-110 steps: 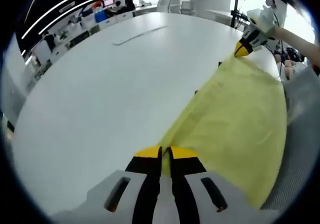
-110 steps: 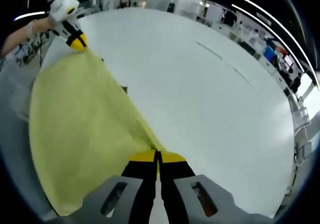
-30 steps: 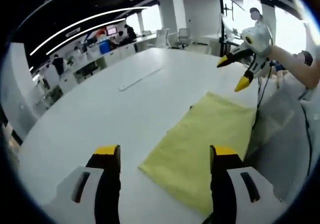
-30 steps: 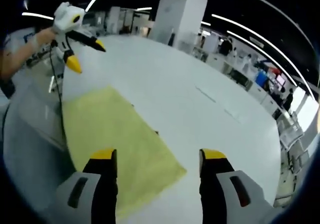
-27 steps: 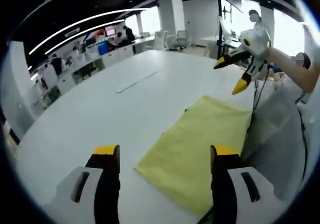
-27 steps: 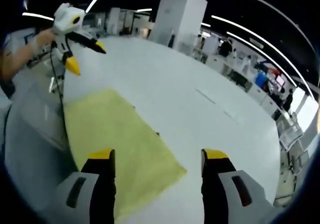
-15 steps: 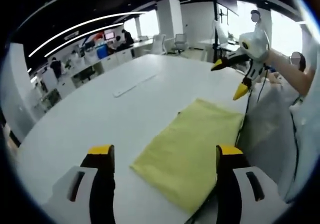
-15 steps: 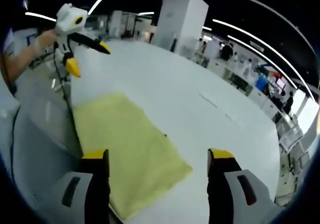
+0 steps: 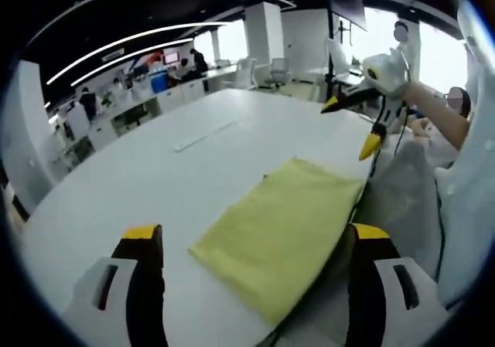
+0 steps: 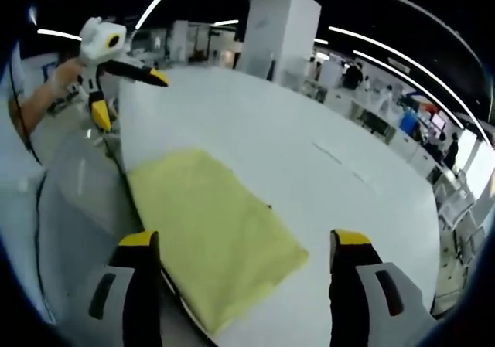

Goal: Fold the garment on the visible template until the final outline fits inside the template.

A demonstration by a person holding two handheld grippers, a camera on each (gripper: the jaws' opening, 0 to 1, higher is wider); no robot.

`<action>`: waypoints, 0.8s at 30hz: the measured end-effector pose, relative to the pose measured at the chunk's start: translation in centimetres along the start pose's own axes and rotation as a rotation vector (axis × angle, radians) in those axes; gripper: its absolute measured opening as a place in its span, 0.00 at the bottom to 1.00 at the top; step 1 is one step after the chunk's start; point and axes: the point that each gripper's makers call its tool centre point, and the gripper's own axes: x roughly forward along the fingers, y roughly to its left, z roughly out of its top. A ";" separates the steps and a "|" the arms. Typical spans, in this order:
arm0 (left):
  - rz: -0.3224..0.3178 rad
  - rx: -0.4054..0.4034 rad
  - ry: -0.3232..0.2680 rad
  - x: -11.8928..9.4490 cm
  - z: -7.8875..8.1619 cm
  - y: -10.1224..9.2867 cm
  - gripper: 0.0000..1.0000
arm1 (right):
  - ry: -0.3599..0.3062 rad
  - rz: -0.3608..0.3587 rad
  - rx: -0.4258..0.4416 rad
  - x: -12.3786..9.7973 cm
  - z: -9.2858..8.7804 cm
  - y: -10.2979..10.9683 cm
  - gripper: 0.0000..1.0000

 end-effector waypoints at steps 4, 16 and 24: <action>0.001 0.013 -0.002 -0.5 -0.4 -0.5 1.00 | 0.019 0.004 0.039 -0.5 -0.9 0.5 0.96; -0.017 -0.013 -0.005 -0.3 0.0 -0.5 1.00 | 0.023 -0.041 0.125 -1.3 -1.7 1.0 1.00; -0.023 -0.021 -0.012 -0.2 0.5 -0.3 1.00 | 0.001 -0.060 0.136 -1.4 -1.1 0.6 1.00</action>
